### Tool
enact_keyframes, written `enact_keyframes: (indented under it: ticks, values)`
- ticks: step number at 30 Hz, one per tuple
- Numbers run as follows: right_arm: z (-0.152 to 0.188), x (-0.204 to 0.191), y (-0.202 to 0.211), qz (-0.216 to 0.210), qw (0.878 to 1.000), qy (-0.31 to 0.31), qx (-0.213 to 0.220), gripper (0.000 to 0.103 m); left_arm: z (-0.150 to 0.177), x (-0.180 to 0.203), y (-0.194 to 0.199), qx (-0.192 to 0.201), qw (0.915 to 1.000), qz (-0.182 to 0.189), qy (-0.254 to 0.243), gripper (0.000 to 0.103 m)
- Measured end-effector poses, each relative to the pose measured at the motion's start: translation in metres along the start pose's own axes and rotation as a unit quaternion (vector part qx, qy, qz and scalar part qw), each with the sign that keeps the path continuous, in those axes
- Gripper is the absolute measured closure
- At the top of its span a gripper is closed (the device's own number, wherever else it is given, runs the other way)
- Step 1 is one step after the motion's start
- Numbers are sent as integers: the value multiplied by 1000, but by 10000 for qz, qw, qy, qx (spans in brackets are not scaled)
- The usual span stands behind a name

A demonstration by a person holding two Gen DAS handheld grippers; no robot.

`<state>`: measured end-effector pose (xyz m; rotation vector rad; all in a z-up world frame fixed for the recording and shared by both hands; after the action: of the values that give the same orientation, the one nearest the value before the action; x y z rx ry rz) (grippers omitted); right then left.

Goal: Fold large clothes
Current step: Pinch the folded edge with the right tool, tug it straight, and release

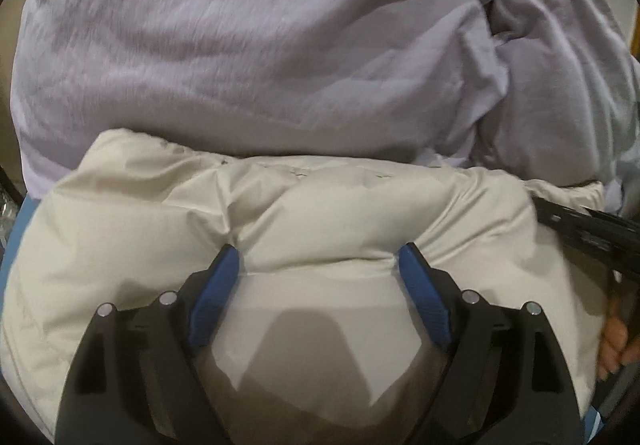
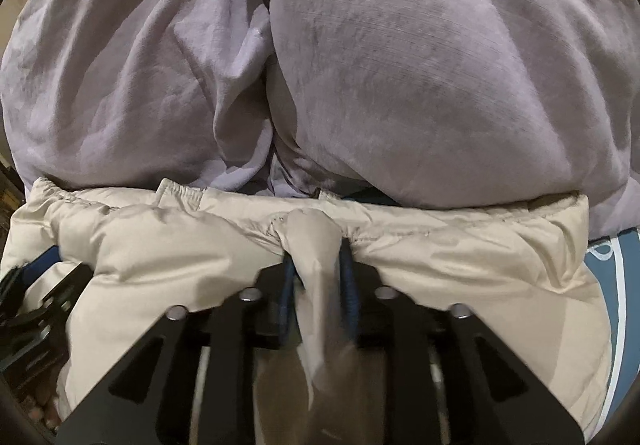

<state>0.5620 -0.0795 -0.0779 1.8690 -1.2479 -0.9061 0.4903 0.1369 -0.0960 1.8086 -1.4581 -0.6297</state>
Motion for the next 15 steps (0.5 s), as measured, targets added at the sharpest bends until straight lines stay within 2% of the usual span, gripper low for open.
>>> enact_keyframes:
  ticks: [3,9,13,15]
  values:
    - [10,9,17,-71,9998,-92,138,52,1,-4,-8,-25,10000,-76,13,20]
    - [32,20,57,19,9986,-169,507,48,2,-8,-15,-33,9999,-81,75,20]
    - [51,16,58,212,9983,-43,533,45,4,-12,-17,-28,9999,-65,119,19]
    - [48,11,47,351,9980,42,516,41,5,-16,-16,-19,9999,-56,131,19]
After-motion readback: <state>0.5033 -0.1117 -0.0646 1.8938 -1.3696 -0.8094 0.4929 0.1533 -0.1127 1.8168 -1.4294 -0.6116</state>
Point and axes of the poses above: each gripper's, at about its wrist camera, not at the fingertips, and y roughly against the way its jaws point, x to its right, z to its underside, the point moved 4 cm from there along -y, roughly the way its jaws point, and after that the axes turned 1 degree about x, right-handed, at the moved point
